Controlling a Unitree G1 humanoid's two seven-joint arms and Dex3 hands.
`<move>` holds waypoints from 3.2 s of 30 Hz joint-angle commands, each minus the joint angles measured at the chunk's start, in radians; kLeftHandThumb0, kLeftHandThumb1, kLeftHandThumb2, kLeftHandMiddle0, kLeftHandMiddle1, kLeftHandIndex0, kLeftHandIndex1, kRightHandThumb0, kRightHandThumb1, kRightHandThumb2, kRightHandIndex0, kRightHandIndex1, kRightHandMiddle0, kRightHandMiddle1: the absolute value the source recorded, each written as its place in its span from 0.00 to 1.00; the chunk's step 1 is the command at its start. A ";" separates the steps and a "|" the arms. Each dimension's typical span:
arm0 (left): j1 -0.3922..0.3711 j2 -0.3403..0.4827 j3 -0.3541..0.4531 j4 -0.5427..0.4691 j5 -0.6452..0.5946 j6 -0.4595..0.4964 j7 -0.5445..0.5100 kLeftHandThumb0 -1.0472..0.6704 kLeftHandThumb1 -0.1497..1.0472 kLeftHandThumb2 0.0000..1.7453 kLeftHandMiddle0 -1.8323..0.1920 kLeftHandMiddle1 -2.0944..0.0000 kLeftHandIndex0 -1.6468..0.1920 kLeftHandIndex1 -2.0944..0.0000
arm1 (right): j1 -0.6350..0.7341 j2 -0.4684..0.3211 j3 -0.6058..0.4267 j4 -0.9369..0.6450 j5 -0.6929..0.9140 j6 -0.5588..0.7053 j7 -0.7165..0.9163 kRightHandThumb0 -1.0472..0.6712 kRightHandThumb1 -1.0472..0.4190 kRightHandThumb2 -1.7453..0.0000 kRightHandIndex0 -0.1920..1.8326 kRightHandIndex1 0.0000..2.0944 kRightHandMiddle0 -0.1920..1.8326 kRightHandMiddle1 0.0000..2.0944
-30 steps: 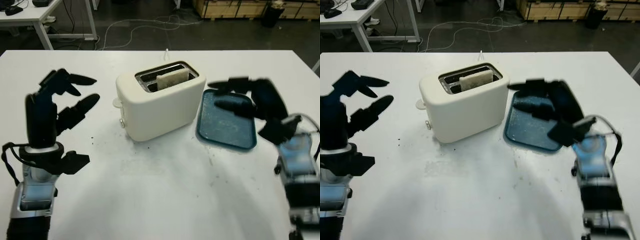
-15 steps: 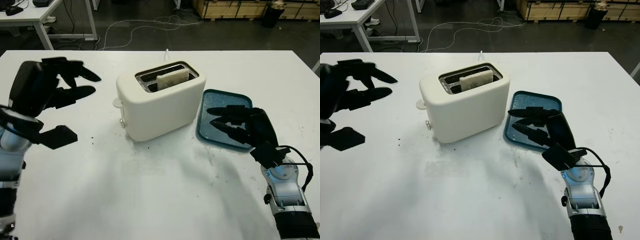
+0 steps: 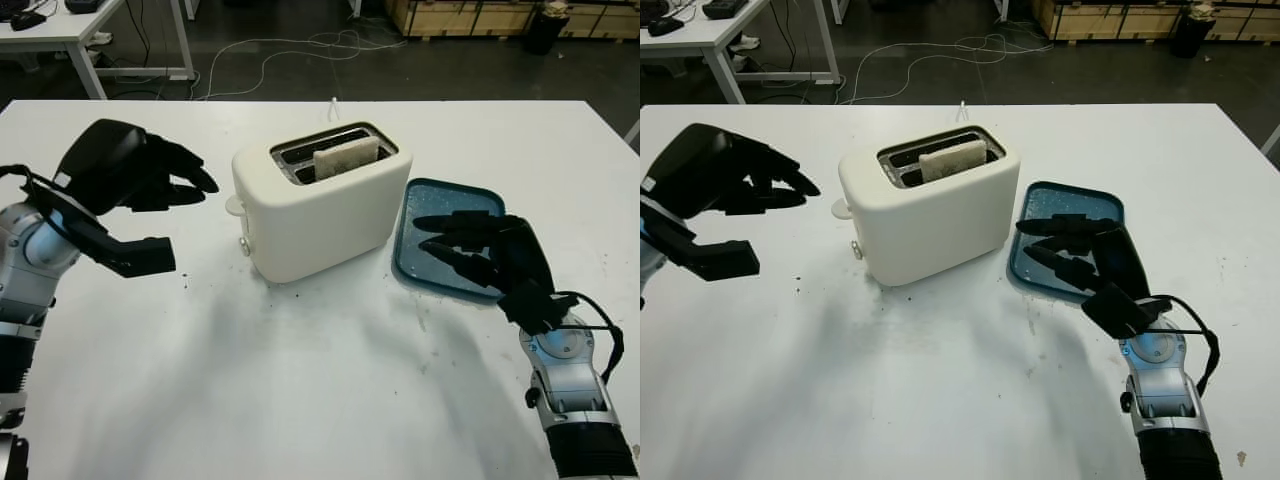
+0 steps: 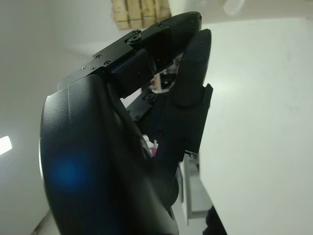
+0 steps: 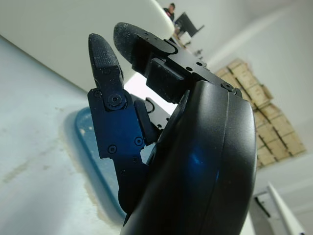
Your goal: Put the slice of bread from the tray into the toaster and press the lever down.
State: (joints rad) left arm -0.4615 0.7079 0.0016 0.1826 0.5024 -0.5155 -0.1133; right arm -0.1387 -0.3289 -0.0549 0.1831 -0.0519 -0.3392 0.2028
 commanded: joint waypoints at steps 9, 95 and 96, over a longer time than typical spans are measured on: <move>-0.025 -0.012 -0.034 0.064 0.049 -0.049 0.105 0.44 0.81 0.00 0.37 0.39 0.20 0.92 | -0.006 0.081 0.039 0.086 0.031 0.018 0.024 0.32 0.11 1.00 0.70 0.21 0.69 0.01; -0.050 -0.138 -0.191 0.197 0.104 0.029 0.110 0.47 0.85 0.01 0.40 0.46 0.17 0.98 | 0.008 0.068 0.055 0.055 -0.004 0.056 0.006 0.34 0.10 1.00 0.66 0.25 0.69 0.00; -0.055 -0.141 -0.196 0.218 0.107 0.030 0.115 0.48 0.85 0.01 0.40 0.46 0.18 0.99 | 0.008 0.068 0.055 0.056 -0.007 0.053 0.005 0.34 0.10 1.00 0.66 0.25 0.69 0.00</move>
State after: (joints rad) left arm -0.5156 0.5956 -0.1525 0.3707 0.5946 -0.4889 0.0175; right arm -0.1342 -0.2539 0.0064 0.2360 -0.0526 -0.2673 0.2161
